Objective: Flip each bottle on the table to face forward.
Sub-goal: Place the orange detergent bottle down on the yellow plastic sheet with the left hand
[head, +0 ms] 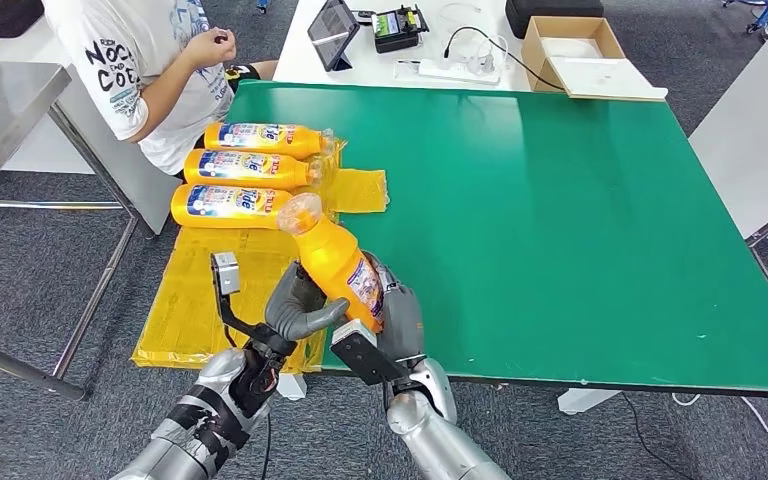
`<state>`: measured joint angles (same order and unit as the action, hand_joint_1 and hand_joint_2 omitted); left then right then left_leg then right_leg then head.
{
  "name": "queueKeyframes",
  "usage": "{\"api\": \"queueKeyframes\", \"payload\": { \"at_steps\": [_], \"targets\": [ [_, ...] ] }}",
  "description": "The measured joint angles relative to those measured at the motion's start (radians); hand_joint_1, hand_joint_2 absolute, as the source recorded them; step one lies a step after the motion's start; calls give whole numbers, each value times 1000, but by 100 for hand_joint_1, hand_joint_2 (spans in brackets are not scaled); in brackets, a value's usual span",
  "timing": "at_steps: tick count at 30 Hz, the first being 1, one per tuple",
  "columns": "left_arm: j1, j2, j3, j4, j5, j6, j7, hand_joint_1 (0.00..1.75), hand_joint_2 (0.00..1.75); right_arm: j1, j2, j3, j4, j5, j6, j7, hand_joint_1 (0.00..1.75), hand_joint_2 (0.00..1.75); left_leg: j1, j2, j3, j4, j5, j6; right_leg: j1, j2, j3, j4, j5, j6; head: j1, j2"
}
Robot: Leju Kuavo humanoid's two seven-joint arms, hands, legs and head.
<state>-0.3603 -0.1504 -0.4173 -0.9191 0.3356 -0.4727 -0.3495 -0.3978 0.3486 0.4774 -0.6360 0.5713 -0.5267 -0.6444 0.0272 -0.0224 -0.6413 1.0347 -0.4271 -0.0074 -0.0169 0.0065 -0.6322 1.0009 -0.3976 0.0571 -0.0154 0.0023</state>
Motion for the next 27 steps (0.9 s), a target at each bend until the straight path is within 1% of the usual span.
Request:
{"api": "queueKeyframes", "payload": {
  "at_steps": [5,8,16,21,22,25,26,27],
  "targets": [
    [-19,0,-5,38,23,19,4,0,175,2,11,97,33,-61,-6,28,175,175,0,0,0,0,0,0,0,0,0,0,0,0,0,0],
    [-26,0,-5,57,23,31,4,0,175,-2,12,136,45,-85,-11,36,175,175,0,1,0,0,0,0,0,1,-1,0,0,0,0,0],
    [-35,-2,-5,85,27,49,4,0,175,-13,12,180,67,-124,-9,49,175,175,0,1,0,0,0,0,0,1,-1,0,0,0,0,0],
    [-42,-2,-5,100,37,45,2,0,175,-22,11,203,79,-141,-9,55,175,175,0,1,0,0,0,0,0,1,-1,0,0,0,0,0],
    [-43,-2,-5,103,39,42,1,34,175,-25,11,208,82,-146,-8,55,175,175,0,1,0,0,0,0,0,1,-1,0,0,0,0,0],
    [-44,-2,-5,109,41,33,-6,165,175,-31,10,223,89,-166,-9,55,175,175,0,1,0,0,0,0,0,2,-1,0,0,0,0,0],
    [-44,-2,-5,111,41,30,-9,175,175,-33,10,228,92,-172,-10,55,175,175,0,1,0,0,0,0,0,2,-1,0,0,0,0,0],
    [-44,-2,-5,111,41,27,-13,175,175,-36,10,232,95,-178,-12,54,175,175,0,1,0,0,0,0,0,2,-1,0,0,0,0,0]
  ]
}}
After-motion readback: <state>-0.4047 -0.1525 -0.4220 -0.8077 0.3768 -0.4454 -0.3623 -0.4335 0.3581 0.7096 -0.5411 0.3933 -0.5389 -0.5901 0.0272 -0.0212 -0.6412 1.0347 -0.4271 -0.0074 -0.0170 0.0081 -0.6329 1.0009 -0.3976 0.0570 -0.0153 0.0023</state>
